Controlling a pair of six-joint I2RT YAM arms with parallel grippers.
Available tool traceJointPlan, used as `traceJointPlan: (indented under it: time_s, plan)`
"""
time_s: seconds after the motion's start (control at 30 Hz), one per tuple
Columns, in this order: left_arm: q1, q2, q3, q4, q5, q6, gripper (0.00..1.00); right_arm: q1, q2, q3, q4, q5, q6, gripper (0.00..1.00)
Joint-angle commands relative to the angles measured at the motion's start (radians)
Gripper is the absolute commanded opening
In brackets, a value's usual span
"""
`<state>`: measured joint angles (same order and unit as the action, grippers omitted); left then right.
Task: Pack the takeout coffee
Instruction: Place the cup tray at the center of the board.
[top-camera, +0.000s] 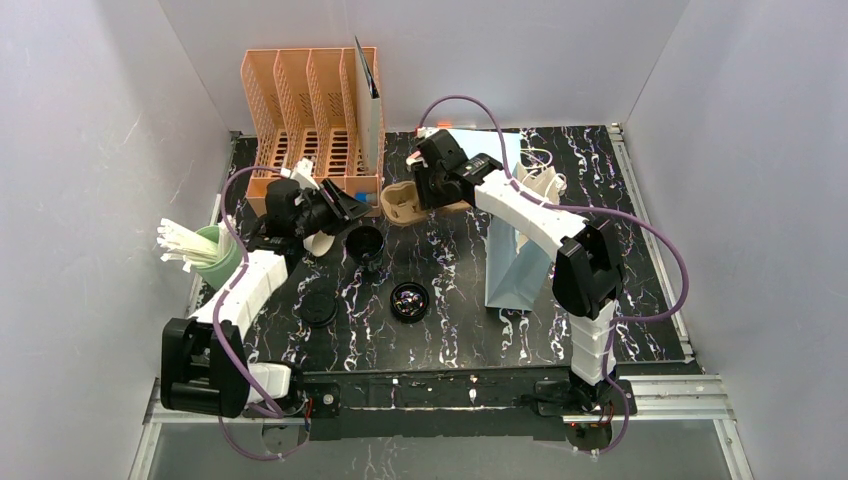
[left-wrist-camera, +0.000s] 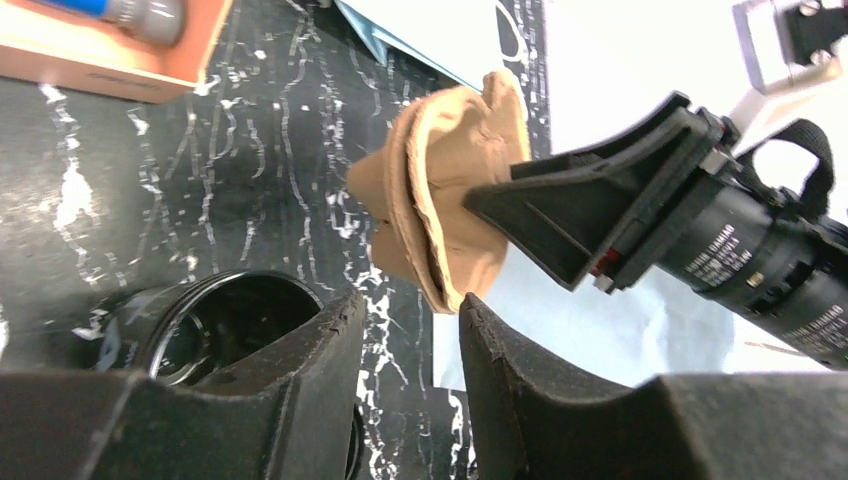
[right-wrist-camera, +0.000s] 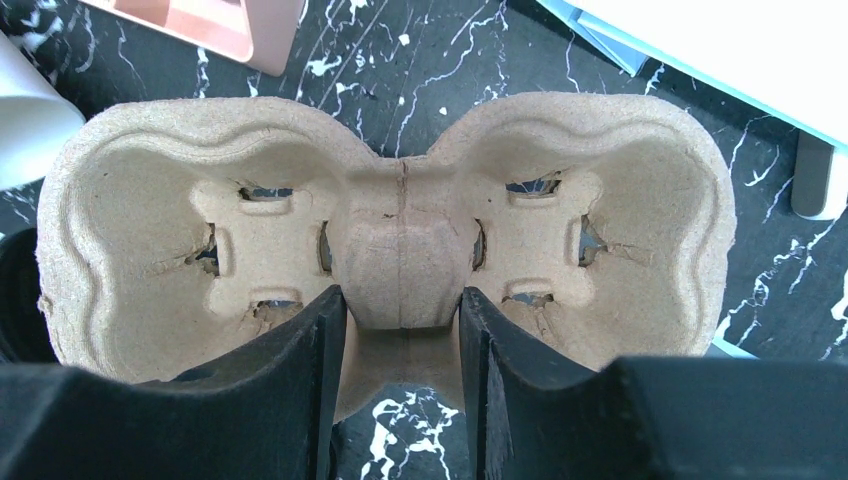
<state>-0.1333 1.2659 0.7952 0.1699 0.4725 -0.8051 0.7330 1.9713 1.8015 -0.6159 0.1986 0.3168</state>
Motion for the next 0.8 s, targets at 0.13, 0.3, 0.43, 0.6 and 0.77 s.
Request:
traceJointPlan:
  time_s: [0.13, 0.3, 0.43, 0.6, 0.77]
  plan:
    - [0.004, 0.05, 0.002, 0.154, 0.12, -0.064, 0.33, -0.021, -0.02, 0.017, 0.088, -0.049, 0.077, 0.41]
    - [0.006, 0.097, 0.018, 0.157, 0.129, -0.071, 0.21, -0.024, -0.019, 0.011, 0.097, -0.052, 0.081, 0.41]
    - [0.008, 0.122, 0.015, 0.194, 0.139, -0.092, 0.23, -0.026, -0.014, 0.007, 0.1, -0.063, 0.082, 0.41]
    - [0.008, 0.148, 0.009, 0.267, 0.174, -0.132, 0.26, -0.026, -0.007, 0.008, 0.1, -0.071, 0.079, 0.41]
    - [0.009, 0.159, 0.011, 0.283, 0.173, -0.138, 0.26, -0.027, -0.001, 0.019, 0.097, -0.079, 0.077, 0.41]
